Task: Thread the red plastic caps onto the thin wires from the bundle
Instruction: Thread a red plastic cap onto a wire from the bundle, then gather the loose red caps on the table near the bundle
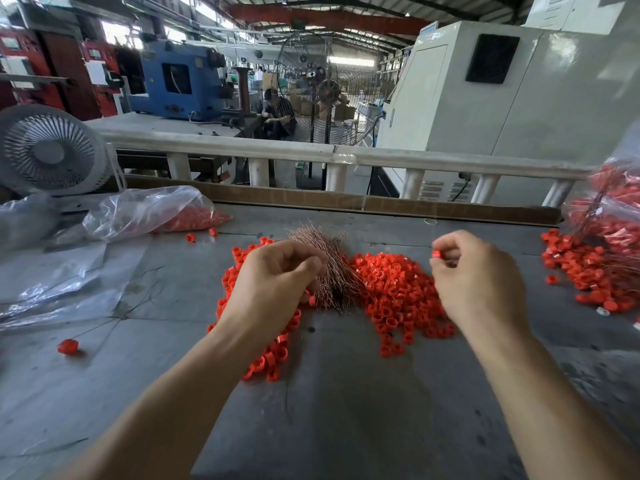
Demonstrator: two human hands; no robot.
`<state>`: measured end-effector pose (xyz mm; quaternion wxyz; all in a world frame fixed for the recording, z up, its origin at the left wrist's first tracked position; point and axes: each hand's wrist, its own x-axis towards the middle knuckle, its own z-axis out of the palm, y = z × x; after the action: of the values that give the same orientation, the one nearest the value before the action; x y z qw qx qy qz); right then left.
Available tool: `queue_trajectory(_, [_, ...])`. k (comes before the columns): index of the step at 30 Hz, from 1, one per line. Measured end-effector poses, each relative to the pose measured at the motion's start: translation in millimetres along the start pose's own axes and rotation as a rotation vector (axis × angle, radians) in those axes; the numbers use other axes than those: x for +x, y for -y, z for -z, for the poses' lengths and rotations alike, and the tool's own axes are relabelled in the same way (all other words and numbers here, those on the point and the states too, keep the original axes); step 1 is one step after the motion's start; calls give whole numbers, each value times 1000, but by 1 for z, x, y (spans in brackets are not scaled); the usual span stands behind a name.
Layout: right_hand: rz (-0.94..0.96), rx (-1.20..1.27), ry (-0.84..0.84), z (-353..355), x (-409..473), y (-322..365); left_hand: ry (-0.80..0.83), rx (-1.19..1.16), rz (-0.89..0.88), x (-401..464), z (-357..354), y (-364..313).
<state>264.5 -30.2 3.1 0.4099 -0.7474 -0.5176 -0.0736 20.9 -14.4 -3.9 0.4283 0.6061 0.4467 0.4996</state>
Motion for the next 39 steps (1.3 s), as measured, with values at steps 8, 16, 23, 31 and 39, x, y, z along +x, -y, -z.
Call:
queue_trajectory(8, [-312, -202, 129, 9, 24, -48, -51, 57, -16, 0, 2, 1])
queue_trajectory(16, [-423, -265, 226, 7, 25, -55, -120, 150, -16, 4, 7, 3])
queue_trajectory(23, [-149, -126, 116, 3, 17, -37, -154, 351, -67, 4, 10, 5])
queue_trajectory(31, [211, 209, 336, -9, -17, 16, -26, 712, -153, -4, 3, 5])
queue_trajectory(39, [293, 311, 332, -9, -34, 36, 79, 1014, -240, -12, -7, 4])
